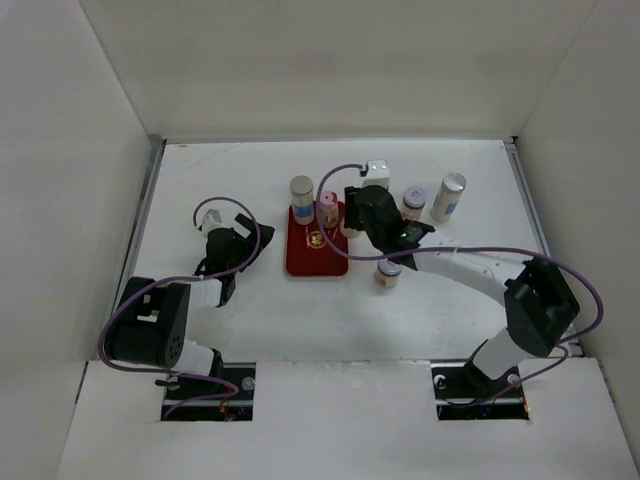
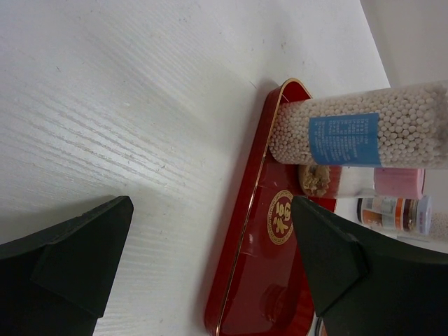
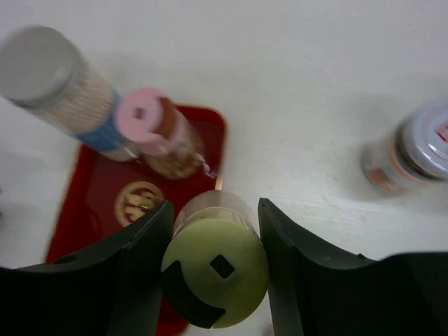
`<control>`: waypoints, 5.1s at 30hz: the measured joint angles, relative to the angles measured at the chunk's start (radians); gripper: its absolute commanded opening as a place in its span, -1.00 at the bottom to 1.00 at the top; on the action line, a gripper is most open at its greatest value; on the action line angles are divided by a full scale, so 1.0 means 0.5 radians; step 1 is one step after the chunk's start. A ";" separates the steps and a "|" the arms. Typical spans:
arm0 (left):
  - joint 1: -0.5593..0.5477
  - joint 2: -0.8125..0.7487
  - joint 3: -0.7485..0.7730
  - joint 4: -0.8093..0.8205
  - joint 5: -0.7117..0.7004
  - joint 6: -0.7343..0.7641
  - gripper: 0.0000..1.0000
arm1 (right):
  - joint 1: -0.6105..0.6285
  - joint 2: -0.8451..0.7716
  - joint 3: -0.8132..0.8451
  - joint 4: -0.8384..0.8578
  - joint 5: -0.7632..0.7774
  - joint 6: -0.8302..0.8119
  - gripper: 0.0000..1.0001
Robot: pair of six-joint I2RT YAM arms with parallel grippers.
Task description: Organize the condiment bottles
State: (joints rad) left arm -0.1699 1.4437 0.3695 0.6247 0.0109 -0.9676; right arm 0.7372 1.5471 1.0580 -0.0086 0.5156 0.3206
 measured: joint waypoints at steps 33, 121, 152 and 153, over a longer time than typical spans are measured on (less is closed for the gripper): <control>0.028 0.002 0.000 0.001 0.003 -0.012 1.00 | 0.302 0.922 0.787 0.128 -0.275 0.008 0.55; 0.038 0.026 0.000 0.036 0.042 -0.027 1.00 | -0.214 -0.081 0.051 0.162 -0.102 0.022 0.84; 0.039 0.053 0.000 0.061 0.056 -0.036 1.00 | -0.793 0.591 0.298 -0.011 -0.039 0.145 -0.01; 0.039 0.053 0.000 0.061 0.056 -0.037 1.00 | -0.789 0.574 0.272 0.007 -0.043 0.148 -0.02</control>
State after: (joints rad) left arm -0.1505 1.4700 0.3695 0.6552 0.0391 -0.9859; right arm 0.3428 1.8339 1.1942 -0.0051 0.4938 0.3946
